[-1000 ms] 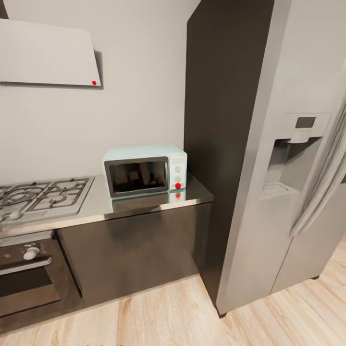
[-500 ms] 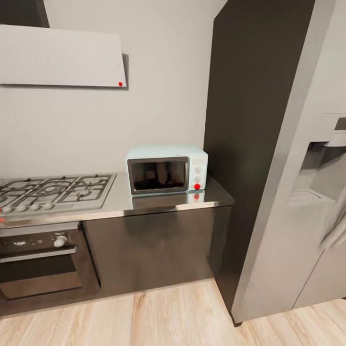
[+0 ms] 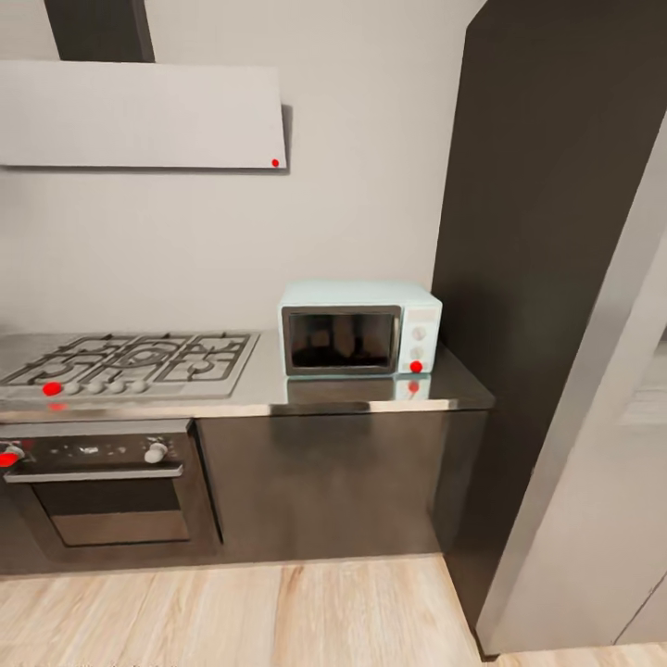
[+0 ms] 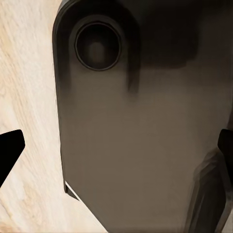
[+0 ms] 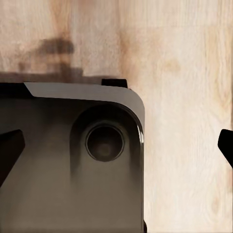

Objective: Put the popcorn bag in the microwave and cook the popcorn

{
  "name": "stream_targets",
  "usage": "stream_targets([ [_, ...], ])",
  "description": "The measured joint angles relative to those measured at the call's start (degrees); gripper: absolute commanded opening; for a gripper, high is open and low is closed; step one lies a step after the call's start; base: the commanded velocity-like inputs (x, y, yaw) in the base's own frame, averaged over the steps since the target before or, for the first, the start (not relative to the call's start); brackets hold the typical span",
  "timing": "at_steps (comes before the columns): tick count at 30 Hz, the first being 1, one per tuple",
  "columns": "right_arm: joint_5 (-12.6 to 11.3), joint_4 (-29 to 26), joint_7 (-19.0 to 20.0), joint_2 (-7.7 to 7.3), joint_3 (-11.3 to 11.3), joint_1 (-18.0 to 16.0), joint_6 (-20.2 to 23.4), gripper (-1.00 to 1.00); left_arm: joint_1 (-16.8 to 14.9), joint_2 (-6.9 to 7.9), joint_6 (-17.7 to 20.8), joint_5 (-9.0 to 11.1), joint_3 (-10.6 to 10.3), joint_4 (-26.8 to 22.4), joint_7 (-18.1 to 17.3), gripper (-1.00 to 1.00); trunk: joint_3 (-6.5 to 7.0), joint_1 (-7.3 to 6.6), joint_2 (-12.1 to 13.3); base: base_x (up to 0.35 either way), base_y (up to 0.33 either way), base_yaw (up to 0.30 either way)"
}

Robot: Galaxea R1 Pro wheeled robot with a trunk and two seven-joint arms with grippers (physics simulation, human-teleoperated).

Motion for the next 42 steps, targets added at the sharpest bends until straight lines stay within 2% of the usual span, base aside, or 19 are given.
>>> stream_targets([
  [11,0.00,0.01,0.06,0.00,0.00,0.00,-0.01,1.00,-0.01,-0.01,0.00,0.00,0.00,0.01,0.00,1.00,0.00,0.00,0.00,0.192,-0.155,0.224],
  [18,0.05,0.01,0.08,0.00,0.00,0.00,-0.02,1.00,-0.02,0.04,0.00,0.00,0.02,0.02,0.00,1.00,0.00,0.00,0.00,0.171,-0.139,0.010],
  [30,0.06,0.01,0.08,0.00,0.00,0.00,-0.01,1.00,-0.02,-0.02,-0.11,0.00,0.42,-0.07,0.12,1.00,0.00,0.02,0.00,0.012,-0.010,-0.087],
  [35,0.15,0.09,0.08,0.00,0.00,0.00,-0.06,1.00,-0.02,-0.02,-0.02,0.00,0.43,-0.07,0.08,1.00,0.36,-0.42,0.80,0.000,0.000,-0.004],
  [42,0.16,0.10,0.08,0.00,0.00,0.00,-0.02,1.00,-0.02,0.06,0.00,0.07,0.71,-0.07,0.16,1.00,1.61,-1.95,3.60,0.000,0.000,0.000],
])
